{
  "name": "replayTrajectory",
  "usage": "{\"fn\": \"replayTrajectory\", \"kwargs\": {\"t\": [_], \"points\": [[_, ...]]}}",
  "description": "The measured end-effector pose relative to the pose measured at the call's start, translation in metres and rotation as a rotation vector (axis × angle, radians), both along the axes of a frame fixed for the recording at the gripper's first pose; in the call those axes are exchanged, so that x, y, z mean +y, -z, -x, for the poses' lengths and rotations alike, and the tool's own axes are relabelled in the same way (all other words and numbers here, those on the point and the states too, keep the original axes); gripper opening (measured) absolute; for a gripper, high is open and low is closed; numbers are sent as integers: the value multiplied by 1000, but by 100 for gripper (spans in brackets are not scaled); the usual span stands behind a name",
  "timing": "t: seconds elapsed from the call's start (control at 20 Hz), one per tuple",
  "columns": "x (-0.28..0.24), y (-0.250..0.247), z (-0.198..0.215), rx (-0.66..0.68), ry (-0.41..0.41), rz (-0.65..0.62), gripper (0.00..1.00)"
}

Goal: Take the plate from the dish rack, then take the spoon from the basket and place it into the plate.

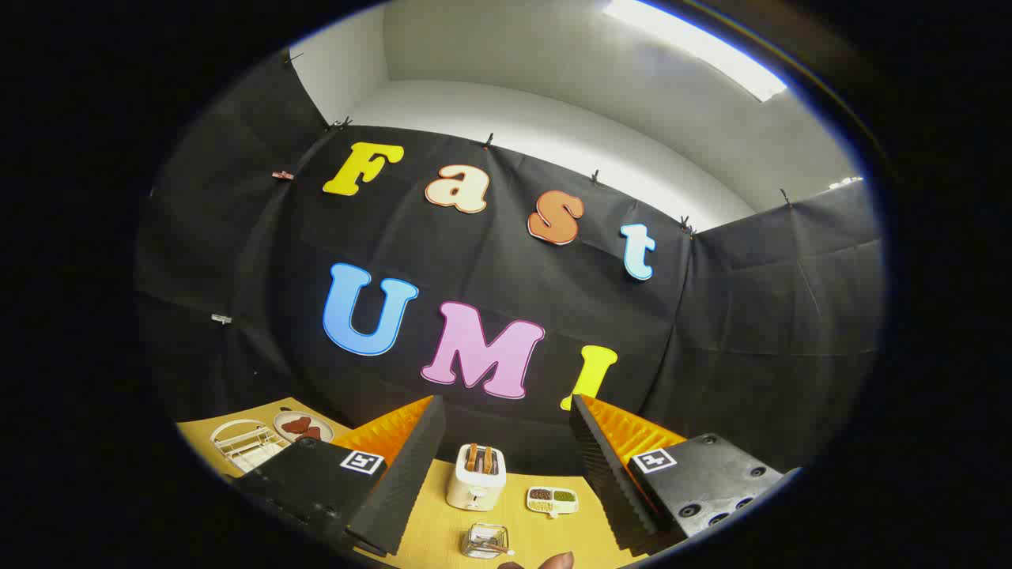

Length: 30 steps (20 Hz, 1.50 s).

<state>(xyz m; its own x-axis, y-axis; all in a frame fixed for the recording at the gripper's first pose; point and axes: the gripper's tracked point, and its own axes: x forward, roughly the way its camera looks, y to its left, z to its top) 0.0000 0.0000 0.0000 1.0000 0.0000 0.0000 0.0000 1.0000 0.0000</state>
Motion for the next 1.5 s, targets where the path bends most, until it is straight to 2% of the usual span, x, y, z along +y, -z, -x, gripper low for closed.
{"fn": "replayTrajectory", "kwargs": {"t": [1.0, 1.1, 1.2, 1.5], "points": [[-1, 7, -4, 8, 19, -5, 97], [8, 10, -5, 18, -11, -17, 97], [30, 23, -8, 74, -86, -42, 97], [109, 109, -26, 389, -242, -157, 98]]}}
